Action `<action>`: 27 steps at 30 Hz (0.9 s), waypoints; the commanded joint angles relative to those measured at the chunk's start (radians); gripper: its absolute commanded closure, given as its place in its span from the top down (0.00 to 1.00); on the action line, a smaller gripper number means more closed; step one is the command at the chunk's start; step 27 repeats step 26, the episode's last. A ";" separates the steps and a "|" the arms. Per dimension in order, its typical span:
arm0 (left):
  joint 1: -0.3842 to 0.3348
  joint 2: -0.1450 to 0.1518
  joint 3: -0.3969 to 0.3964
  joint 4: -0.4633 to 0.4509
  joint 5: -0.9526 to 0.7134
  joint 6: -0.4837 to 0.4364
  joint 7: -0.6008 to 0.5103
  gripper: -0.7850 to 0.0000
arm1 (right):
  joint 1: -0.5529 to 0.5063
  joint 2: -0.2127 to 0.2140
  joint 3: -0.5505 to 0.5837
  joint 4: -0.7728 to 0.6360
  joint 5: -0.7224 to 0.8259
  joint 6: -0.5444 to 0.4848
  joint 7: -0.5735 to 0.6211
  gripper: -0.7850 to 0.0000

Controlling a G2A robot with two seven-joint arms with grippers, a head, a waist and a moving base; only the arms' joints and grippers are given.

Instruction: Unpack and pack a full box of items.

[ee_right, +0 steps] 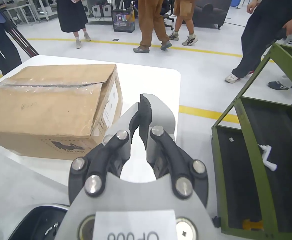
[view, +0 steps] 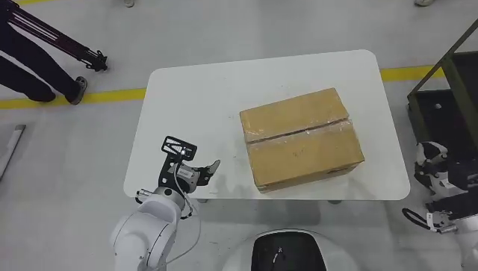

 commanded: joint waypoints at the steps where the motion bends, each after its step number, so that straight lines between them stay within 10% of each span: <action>1: 0.000 0.000 0.000 0.000 0.000 0.000 0.000 1.00 | 0.000 0.000 0.000 0.000 0.000 0.000 0.000 0.32; 7: 0.000 0.000 0.000 0.000 0.000 0.000 0.000 1.00 | 0.000 0.000 0.000 0.000 0.000 0.000 0.000 0.64; 27: 0.000 0.000 0.000 0.000 0.000 0.000 0.000 1.00 | 0.000 0.000 0.000 0.000 0.000 0.000 0.000 0.65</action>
